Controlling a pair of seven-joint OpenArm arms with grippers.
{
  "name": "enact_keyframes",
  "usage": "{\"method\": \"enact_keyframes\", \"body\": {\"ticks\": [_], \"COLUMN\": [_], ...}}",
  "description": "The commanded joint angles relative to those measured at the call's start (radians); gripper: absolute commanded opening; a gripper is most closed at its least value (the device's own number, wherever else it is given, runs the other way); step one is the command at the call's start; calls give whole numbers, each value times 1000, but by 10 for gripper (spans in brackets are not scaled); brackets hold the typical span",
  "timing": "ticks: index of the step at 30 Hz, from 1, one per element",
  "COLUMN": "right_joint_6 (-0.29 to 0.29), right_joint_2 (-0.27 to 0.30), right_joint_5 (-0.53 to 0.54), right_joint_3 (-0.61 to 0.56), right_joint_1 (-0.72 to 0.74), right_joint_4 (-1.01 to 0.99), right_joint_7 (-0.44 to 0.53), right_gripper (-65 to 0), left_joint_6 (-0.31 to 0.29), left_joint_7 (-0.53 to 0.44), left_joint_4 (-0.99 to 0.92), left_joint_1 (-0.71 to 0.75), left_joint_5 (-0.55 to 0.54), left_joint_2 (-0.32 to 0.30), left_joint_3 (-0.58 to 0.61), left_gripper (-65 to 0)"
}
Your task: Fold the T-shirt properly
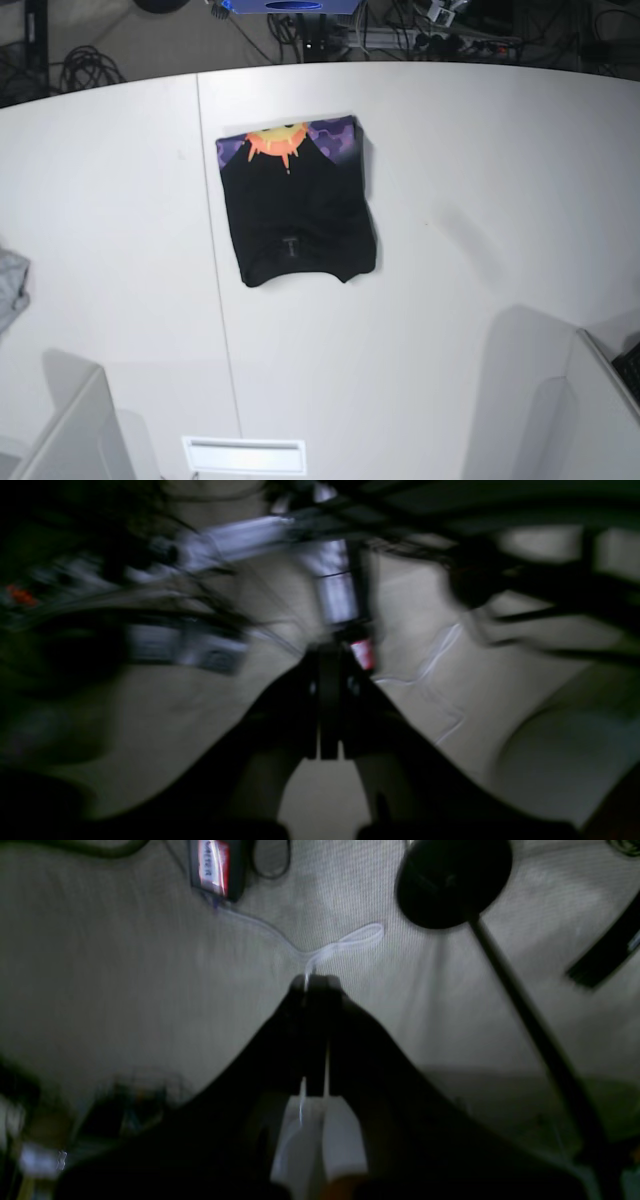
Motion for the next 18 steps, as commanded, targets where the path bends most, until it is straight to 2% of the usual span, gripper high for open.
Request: {"method": "enact_keyframes", "body": {"ticks": [1,3,5,10,18], "right_joint_6": [-1,-3,-3,-4,-4], "right_joint_2": [-6,-28,-34,-49,-64], "right_joint_5": [-2,-2,-2,0,0], "right_joint_3": [2,2,2,18,203], "right_joint_1": [8,34,37,54,54], "right_joint_4": [-51,-126,-137,-135,-135], "right_joint_7": [58,168,234,237,237], "right_gripper": [-650,-650,-650,-650,-650], "left_joint_6": [19,59,67,68,68], "left_joint_7": [-7,-7,-12,-16,-16], "left_joint_4": [-1,-4,-4,3,3], "left_joint_1": [1,-14,-21,-33,-34], "left_joint_5": [19,38,38,38,38], "left_joint_2": [-6,-4,-3,-6,-11], "left_joint_3": [-3,-1,-1,-1,-1], "left_gripper": [-650,-650,-650,-650,-650]}}
